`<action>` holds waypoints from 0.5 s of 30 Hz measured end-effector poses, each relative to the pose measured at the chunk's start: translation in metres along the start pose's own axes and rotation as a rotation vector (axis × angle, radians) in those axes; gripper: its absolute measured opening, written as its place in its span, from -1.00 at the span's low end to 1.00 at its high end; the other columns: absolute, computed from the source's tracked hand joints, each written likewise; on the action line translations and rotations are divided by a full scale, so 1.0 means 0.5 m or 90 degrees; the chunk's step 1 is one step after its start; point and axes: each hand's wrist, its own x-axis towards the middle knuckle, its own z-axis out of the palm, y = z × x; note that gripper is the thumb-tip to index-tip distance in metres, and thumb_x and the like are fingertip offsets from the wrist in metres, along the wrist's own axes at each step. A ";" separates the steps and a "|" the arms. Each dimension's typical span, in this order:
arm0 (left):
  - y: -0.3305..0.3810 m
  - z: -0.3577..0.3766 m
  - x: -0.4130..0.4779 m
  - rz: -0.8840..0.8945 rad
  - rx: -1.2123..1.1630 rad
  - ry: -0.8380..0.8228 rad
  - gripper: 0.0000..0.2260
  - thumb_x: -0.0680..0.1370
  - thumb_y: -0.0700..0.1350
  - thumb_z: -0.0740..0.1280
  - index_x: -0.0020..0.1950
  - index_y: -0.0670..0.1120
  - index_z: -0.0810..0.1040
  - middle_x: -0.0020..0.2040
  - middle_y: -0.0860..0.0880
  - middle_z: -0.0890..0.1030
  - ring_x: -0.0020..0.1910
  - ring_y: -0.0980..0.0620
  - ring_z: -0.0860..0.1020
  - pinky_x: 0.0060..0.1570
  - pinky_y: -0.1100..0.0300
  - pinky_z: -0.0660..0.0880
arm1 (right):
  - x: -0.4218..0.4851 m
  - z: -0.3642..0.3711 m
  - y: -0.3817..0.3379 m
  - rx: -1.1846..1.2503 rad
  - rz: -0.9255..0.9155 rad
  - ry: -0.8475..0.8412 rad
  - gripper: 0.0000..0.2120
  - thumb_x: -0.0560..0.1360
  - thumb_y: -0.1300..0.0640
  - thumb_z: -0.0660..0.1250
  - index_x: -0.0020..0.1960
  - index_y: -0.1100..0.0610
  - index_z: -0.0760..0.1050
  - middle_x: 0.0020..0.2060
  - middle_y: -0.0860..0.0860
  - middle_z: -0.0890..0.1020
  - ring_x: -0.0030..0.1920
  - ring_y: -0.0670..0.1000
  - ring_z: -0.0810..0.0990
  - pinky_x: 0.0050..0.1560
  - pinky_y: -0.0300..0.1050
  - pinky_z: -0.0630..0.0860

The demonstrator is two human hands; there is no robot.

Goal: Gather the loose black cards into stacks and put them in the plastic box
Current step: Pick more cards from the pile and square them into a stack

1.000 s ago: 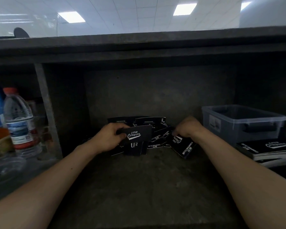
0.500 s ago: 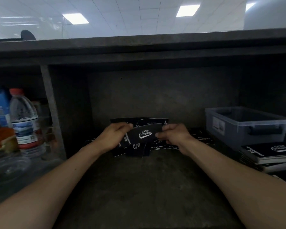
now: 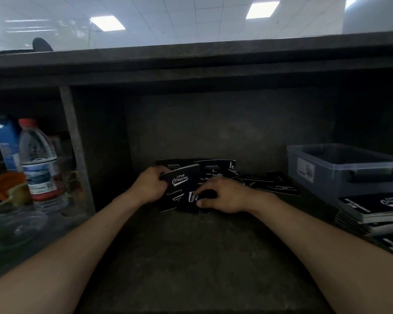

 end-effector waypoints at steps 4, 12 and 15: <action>0.012 0.005 -0.007 0.025 -0.048 -0.052 -0.74 0.57 -0.36 0.30 0.17 -0.11 0.61 0.07 -0.11 0.66 0.10 -0.07 0.63 0.16 0.07 0.56 | -0.021 -0.036 0.005 -0.038 0.118 0.041 -0.38 0.21 -0.58 0.28 -0.11 -0.08 0.63 -0.12 -0.13 0.63 -0.05 -0.09 0.59 -0.06 -0.13 0.52; 0.021 0.000 -0.008 0.018 -0.103 -0.020 -0.75 0.54 -0.30 0.37 0.10 0.01 0.63 -0.01 -0.04 0.70 -0.05 0.05 0.67 -0.09 0.20 0.61 | -0.035 -0.050 -0.012 0.035 0.186 -0.027 -0.37 0.28 -0.22 0.56 0.29 -0.06 0.54 0.22 -0.07 0.57 0.11 -0.05 0.52 0.03 -0.20 0.42; 0.018 -0.003 -0.008 0.018 -0.102 0.037 -0.75 0.53 -0.32 0.35 0.12 -0.04 0.64 -0.01 -0.09 0.70 -0.03 -0.03 0.66 0.00 0.11 0.60 | -0.042 -0.074 0.003 0.096 0.196 -0.067 -0.62 0.36 0.14 0.53 0.14 -0.11 0.64 0.16 -0.08 0.60 0.06 -0.10 0.54 -0.02 -0.25 0.44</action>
